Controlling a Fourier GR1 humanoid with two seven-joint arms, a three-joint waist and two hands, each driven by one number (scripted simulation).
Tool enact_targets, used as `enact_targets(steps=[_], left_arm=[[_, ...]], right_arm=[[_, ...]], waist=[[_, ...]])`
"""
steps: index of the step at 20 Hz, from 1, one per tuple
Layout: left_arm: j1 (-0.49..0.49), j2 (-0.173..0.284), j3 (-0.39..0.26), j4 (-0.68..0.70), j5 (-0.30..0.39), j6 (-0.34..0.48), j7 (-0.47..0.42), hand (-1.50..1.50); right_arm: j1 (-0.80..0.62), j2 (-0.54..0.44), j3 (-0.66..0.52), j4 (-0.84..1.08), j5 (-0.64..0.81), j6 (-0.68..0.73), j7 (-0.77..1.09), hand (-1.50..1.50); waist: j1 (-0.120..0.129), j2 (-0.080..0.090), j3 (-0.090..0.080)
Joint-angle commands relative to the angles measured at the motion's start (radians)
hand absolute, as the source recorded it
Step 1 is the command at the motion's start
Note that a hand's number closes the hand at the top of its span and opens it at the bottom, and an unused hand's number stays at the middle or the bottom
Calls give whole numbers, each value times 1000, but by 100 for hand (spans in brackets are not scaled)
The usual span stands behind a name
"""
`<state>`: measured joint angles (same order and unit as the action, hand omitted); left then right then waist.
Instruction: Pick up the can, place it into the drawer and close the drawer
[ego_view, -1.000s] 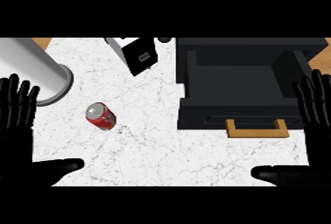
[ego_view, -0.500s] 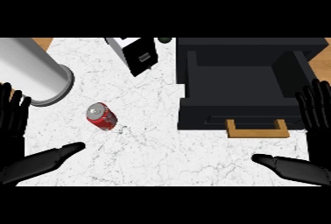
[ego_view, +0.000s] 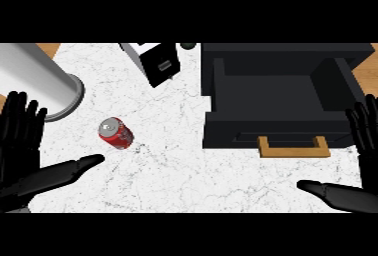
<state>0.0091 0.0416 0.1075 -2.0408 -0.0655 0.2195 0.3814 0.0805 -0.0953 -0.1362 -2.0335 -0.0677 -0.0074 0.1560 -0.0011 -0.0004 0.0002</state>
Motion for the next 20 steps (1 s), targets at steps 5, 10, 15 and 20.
enact_targets(steps=[5, 10, 15, 20], left_arm=[[-88, -40, -32, 201, -66, 73, -48, -150], [21, -41, -70, 341, -2, 71, -277, -150], [23, -41, -122, 452, -30, 149, -345, -150], [25, -41, -42, 580, 37, 130, -470, -150]], right_arm=[[35, 17, 0, -64, 19, -5, 18, -150], [92, 23, -3, -38, 12, 46, -75, -150], [115, 27, 8, -203, 5, 20, 93, -150], [88, 19, -23, -154, 9, 38, 44, -150]], waist=[[-3, 0, 0], [-3, 0, 0], [-5, 0, -1], [-2, 0, -1]])
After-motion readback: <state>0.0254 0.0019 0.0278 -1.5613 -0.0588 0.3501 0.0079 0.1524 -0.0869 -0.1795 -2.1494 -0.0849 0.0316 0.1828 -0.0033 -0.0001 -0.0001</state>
